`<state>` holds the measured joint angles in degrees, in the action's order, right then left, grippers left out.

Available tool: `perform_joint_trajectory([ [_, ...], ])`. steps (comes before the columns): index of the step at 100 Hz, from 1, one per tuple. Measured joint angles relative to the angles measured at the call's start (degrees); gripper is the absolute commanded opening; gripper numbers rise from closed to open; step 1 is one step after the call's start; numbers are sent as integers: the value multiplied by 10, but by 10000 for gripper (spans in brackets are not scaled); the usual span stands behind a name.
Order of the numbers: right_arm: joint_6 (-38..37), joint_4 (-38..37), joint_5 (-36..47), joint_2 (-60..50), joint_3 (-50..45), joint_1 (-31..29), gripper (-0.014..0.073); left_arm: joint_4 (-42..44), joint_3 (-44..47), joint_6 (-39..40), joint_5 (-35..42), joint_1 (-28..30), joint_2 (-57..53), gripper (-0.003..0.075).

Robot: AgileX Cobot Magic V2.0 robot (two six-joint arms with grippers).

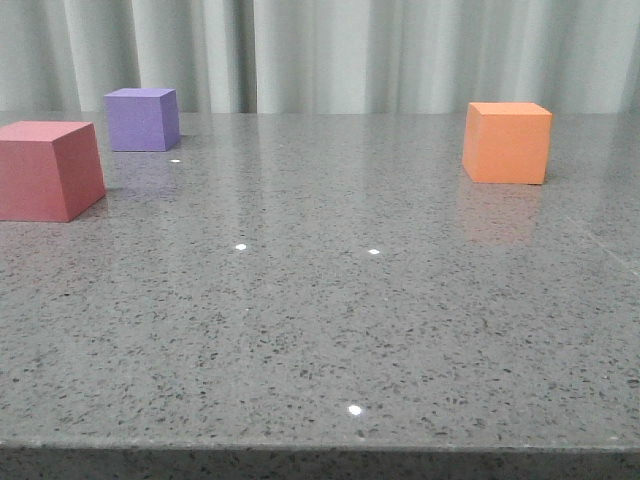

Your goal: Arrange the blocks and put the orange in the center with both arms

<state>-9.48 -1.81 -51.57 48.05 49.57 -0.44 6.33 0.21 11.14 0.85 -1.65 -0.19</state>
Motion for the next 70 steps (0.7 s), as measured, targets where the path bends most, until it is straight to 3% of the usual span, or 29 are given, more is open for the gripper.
perform_joint_trajectory([
  [40,1,53,7,29,18,15,591,0,0,0,0,0,0,-20],
  [70,1,66,49,196,136,94,591,0,0,0,0,0,0,-20],
])
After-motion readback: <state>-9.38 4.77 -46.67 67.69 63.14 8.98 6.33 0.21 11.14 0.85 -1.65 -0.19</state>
